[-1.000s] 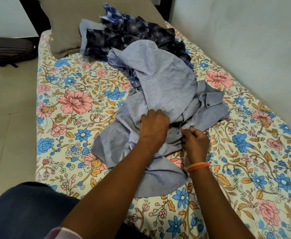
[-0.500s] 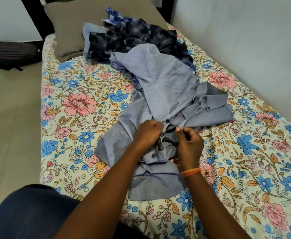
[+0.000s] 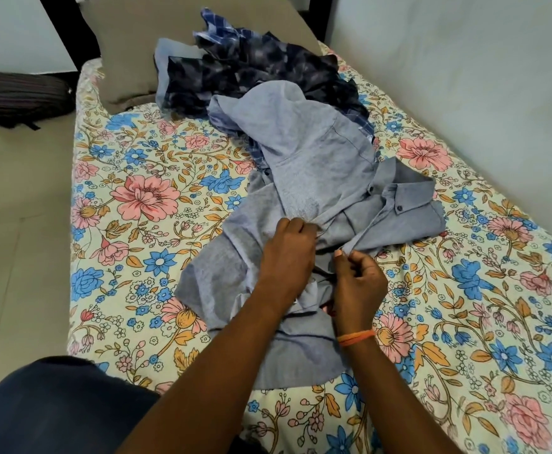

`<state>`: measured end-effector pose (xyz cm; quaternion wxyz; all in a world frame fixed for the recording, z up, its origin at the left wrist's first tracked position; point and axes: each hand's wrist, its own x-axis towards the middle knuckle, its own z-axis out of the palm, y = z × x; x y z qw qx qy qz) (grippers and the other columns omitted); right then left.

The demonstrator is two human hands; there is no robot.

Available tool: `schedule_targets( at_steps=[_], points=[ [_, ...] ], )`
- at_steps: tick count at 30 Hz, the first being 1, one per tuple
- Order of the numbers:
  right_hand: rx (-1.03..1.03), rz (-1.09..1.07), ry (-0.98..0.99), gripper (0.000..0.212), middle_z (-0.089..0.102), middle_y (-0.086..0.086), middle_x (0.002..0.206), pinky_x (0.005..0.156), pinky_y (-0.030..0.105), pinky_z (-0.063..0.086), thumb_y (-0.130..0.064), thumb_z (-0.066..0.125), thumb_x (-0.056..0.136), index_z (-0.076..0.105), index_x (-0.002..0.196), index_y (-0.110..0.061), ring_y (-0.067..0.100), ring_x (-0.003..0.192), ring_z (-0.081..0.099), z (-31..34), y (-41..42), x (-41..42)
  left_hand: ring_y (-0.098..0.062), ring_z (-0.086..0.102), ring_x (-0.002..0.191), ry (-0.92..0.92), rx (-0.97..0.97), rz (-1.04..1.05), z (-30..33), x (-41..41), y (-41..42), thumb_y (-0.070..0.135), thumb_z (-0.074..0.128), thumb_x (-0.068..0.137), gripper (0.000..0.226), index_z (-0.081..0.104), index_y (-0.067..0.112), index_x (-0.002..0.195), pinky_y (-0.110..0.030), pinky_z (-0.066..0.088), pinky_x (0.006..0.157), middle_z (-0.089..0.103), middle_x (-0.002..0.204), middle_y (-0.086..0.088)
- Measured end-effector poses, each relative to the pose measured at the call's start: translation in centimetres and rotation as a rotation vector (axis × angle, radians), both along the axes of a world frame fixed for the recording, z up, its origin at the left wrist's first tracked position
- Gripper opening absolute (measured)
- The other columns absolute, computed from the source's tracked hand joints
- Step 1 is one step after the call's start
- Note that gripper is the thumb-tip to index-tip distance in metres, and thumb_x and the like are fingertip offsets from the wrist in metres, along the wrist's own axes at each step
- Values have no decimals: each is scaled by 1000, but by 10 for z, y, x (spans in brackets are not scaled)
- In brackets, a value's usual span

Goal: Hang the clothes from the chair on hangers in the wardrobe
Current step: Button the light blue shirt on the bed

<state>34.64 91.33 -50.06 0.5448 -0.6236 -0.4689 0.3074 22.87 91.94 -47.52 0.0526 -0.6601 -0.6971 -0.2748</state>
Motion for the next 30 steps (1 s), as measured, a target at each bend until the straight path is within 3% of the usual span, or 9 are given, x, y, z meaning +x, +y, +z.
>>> schedule_targets(
  at_steps=[6, 12, 17, 22, 25, 30],
  points=[
    [-5, -3, 8, 14, 71, 7, 80, 59, 12, 47, -18, 73, 88, 73, 91, -4, 15, 68, 63, 1, 2, -3, -25, 62, 84, -47, -118, 21, 8, 2, 10, 12, 67, 89, 4, 71, 13, 89, -34, 48, 58, 64, 92, -5],
    [74, 6, -47, 14, 69, 6, 81, 62, 15, 47, -19, 70, 91, 72, 93, -5, 11, 69, 60, 0, -3, -5, -15, 64, 78, -414, -252, -97, 15, 2, 8, 28, 59, 93, 16, 69, 22, 82, -36, 52, 72, 68, 80, 6],
    [127, 18, -133, 12, 69, 3, 82, 65, 26, 51, -17, 69, 92, 72, 93, -5, 15, 73, 62, -4, -7, -6, -9, 62, 73, -589, -293, -150, 7, 6, -9, 28, 57, 94, 13, 66, 26, 84, -38, 52, 70, 67, 77, 10],
    [140, 73, -96, 2, 69, -1, 77, 63, 20, 49, -13, 71, 90, 73, 89, -13, 8, 69, 62, 4, -15, -2, -7, 61, 72, -581, -317, -123, 8, 8, -9, 28, 57, 93, 14, 66, 28, 83, -35, 53, 70, 66, 75, 12],
    [160, 108, -59, 14, 69, -7, 76, 65, 13, 47, -6, 68, 88, 72, 89, -20, 1, 71, 63, 10, -19, 0, -4, 61, 71, -597, -333, -111, 9, 9, -8, 30, 57, 92, 15, 66, 29, 81, -33, 53, 69, 65, 73, 14],
    [76, 188, 11, 10, 74, 1, 71, 59, 27, 54, -9, 70, 86, 79, 91, -8, 16, 61, 66, 12, -13, 12, -4, 62, 69, -666, -335, -155, 6, 9, -6, 18, 60, 92, 15, 70, 22, 81, -26, 49, 68, 69, 76, 8]
  ],
)
